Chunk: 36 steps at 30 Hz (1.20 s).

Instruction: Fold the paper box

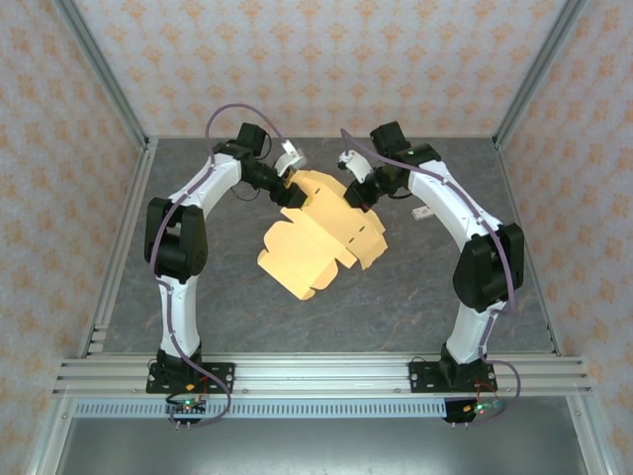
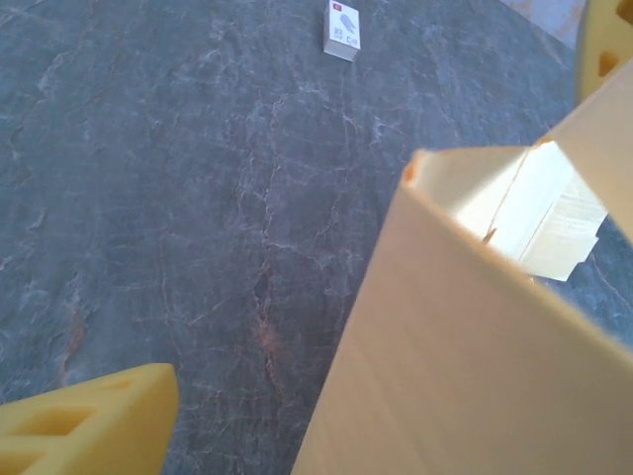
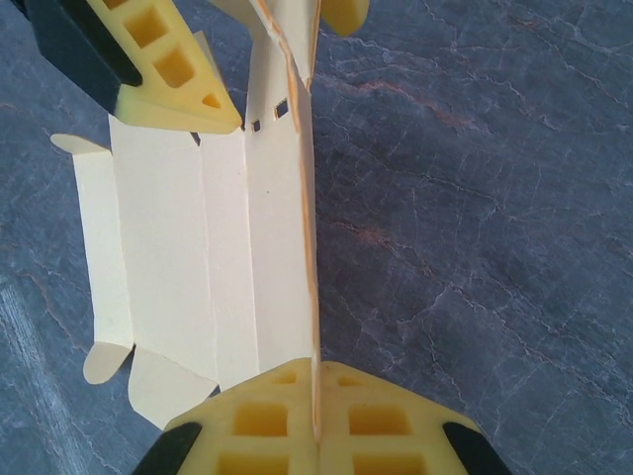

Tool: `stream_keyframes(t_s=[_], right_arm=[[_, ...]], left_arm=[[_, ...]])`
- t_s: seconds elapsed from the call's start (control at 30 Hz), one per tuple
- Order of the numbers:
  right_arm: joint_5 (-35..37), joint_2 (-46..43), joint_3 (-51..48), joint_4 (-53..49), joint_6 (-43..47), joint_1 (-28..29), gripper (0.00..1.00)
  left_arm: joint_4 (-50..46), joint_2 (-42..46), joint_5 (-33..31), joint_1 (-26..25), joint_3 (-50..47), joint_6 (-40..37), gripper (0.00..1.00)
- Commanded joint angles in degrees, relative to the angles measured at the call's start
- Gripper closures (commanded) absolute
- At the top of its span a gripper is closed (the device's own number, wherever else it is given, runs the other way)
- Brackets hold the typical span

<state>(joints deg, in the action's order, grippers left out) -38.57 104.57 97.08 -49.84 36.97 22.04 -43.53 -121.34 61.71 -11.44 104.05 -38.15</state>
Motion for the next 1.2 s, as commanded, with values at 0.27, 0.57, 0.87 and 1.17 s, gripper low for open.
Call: stream_keyframes(t_s=[0.27,0.57,0.87,1.17], right_arm=[[11.1,-4.7,-4.1,8.8,-1.9,1.3,1.00],[40.7,-7.1,-11.4,20.1,2.2,11.6,1.00],[61.4,-6.3,-19.2,35.5,9.5,20.2,1.00],[42.5,-7.5,-17.0,25.8,1.5,16.0,1.00]], left_arm=[[-7.7,0.0,4.6,-0.5,3.4,-2.1,0.78],[-8.5,-1.4,3.3,-0.4,6.3,3.2,0.95],[-10.1,-4.0,2.7,0.1,9.5,6.6,0.96],[-5.6,-1.8,0.0,1.5,5.6,9.4,0.70]])
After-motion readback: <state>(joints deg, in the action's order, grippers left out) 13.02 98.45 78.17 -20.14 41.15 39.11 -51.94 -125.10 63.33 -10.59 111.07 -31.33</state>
